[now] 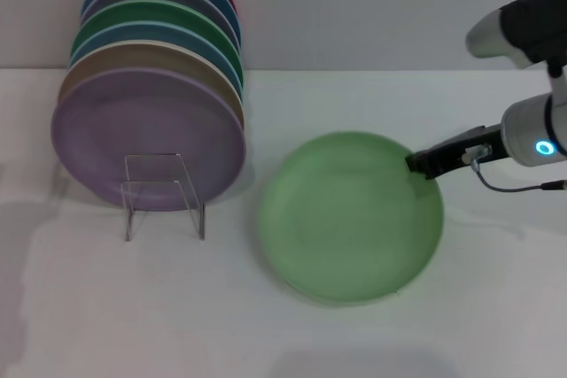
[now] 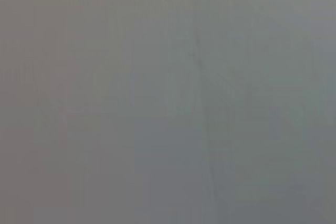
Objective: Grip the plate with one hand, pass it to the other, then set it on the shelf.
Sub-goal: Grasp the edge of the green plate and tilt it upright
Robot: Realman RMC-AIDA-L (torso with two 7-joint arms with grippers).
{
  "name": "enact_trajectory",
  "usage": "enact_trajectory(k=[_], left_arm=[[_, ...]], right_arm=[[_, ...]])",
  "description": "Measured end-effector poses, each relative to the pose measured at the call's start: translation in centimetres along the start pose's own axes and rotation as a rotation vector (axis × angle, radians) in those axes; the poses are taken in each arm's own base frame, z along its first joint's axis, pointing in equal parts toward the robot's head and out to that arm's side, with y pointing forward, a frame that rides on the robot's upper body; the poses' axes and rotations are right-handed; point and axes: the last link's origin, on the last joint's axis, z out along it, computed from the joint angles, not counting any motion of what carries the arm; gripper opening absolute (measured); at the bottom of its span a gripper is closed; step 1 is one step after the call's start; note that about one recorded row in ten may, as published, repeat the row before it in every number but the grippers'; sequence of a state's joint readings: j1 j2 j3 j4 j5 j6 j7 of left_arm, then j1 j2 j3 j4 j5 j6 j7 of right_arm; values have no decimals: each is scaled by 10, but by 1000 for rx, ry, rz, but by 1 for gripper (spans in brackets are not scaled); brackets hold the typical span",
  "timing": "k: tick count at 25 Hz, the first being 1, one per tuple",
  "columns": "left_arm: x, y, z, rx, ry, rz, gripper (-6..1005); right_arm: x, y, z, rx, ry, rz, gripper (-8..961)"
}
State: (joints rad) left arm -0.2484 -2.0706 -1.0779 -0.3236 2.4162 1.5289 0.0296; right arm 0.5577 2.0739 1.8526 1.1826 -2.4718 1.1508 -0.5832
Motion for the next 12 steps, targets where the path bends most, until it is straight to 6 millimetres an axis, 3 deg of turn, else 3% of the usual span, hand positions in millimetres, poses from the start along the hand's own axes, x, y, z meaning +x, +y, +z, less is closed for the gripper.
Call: enact_trajectory(k=[10,12], left_arm=[[14,27,-3,-145,91,-30,812],[19,49,1,-245,103,-33,812]], right_arm=[[9,-9,-42,23,-163,-15,18],[13,-13,-52,41,-202,-23,18]])
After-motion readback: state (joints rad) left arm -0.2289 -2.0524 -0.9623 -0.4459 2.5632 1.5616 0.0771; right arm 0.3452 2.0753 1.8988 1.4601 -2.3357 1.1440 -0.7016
